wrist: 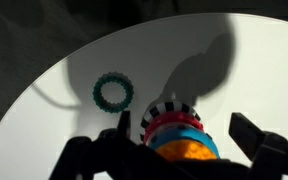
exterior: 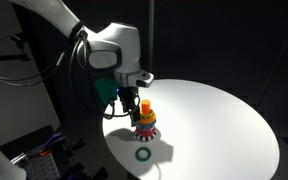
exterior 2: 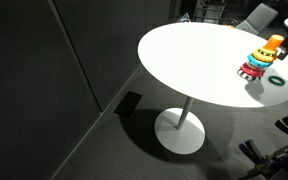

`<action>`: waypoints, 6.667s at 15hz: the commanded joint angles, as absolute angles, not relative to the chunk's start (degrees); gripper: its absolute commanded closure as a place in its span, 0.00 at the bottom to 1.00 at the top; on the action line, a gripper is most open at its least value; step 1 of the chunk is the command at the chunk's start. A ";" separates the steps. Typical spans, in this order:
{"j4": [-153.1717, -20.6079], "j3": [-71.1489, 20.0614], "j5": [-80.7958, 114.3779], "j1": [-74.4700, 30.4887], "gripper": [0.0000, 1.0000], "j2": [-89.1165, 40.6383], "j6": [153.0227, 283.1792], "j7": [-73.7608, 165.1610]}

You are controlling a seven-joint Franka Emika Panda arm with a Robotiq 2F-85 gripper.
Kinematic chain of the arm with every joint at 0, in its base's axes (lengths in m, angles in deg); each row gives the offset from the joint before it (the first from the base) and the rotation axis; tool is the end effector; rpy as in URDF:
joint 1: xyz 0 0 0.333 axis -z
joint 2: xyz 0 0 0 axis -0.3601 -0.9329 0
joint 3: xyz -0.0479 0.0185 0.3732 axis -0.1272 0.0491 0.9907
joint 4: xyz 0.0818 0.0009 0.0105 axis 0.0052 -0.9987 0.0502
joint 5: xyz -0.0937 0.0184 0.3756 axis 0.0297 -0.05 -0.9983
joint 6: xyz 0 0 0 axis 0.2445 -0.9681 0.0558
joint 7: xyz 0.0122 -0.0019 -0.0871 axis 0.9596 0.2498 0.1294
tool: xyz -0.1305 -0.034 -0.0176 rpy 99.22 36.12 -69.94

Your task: Pick up the lime green ring and put it on the ring holder

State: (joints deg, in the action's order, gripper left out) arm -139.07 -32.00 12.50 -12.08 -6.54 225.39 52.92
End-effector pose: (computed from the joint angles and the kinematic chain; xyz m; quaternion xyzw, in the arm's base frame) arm 0.4249 -0.1495 0.3184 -0.9877 0.1555 0.0112 0.0116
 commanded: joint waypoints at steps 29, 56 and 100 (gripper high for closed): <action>-139.73 -33.11 12.36 -8.32 0.00 -19.67 238.76 61.67; -133.71 -23.63 7.60 3.30 0.00 -31.23 248.45 70.22; -128.04 -31.95 4.06 -7.77 0.55 -5.41 224.69 62.92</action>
State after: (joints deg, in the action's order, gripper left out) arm -130.25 -31.12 5.58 -6.24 -5.78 227.20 64.18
